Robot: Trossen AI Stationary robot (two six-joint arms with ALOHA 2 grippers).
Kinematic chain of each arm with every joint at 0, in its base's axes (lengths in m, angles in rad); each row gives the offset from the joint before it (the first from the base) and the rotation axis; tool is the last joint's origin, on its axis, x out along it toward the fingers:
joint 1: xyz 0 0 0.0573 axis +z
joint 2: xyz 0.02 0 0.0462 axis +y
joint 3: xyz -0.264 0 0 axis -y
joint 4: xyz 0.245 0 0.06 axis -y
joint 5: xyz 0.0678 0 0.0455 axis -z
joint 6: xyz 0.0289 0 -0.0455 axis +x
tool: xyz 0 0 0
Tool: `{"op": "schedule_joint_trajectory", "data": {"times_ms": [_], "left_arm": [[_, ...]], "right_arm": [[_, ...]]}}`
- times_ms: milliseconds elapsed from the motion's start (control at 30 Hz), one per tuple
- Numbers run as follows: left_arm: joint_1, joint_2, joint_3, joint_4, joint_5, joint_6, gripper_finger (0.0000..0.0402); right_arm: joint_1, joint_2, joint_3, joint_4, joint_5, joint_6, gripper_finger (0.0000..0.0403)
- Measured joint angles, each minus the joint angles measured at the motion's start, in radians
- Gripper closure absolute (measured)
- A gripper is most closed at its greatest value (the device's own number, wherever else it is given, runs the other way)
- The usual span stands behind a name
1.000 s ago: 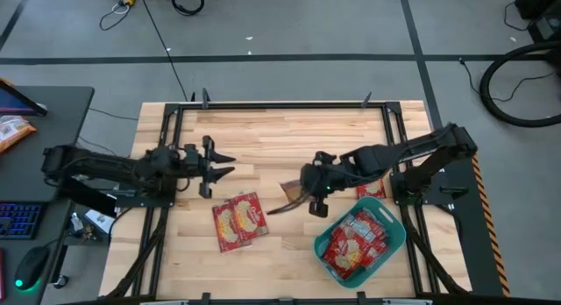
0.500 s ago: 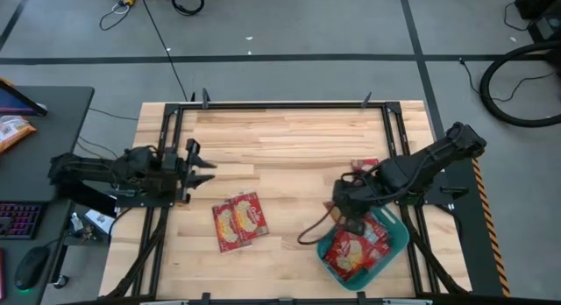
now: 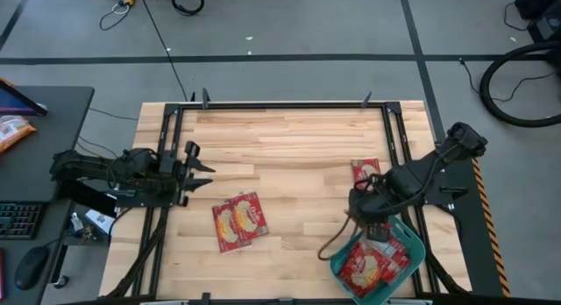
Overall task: Sort popcorn bags into baskets
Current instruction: Put the red popcorn into the green bin
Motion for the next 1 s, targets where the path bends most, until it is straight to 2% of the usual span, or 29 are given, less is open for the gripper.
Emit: {"op": "schedule_joint_trajectory", "data": {"times_ms": [133,433,567,667,800,933,1000], "left_arm": [[0.000,0.001,0.000,-0.007,-0.019,0.000,0.0276],[0.000,0.001,0.000,-0.020,-0.019,-0.013,0.0276],[0.000,0.001,0.000,-0.028,-0.019,-0.027,0.0276],[0.000,0.001,0.000,-0.035,-0.019,-0.032,0.0276],[0.000,0.001,0.000,-0.040,-0.019,-0.041,0.0276],[0.000,0.001,0.000,-0.045,-0.019,-0.055,0.0276],[0.000,0.001,0.000,-0.045,-0.019,-0.055,0.0276]], "right_arm": [[0.044,0.000,0.042,0.019,0.042,-0.018,0.0375],[0.153,0.003,0.095,0.248,-0.011,0.063,0.0375],[0.187,0.006,0.021,0.297,-0.033,0.174,0.0375],[0.211,0.006,-0.049,0.385,-0.080,0.230,0.0375],[0.228,0.007,-0.144,0.502,-0.087,0.292,0.0373],[0.233,0.007,-0.219,0.488,-0.078,0.421,0.0359],[0.234,0.007,-0.249,0.451,-0.107,0.501,0.0348]]}}
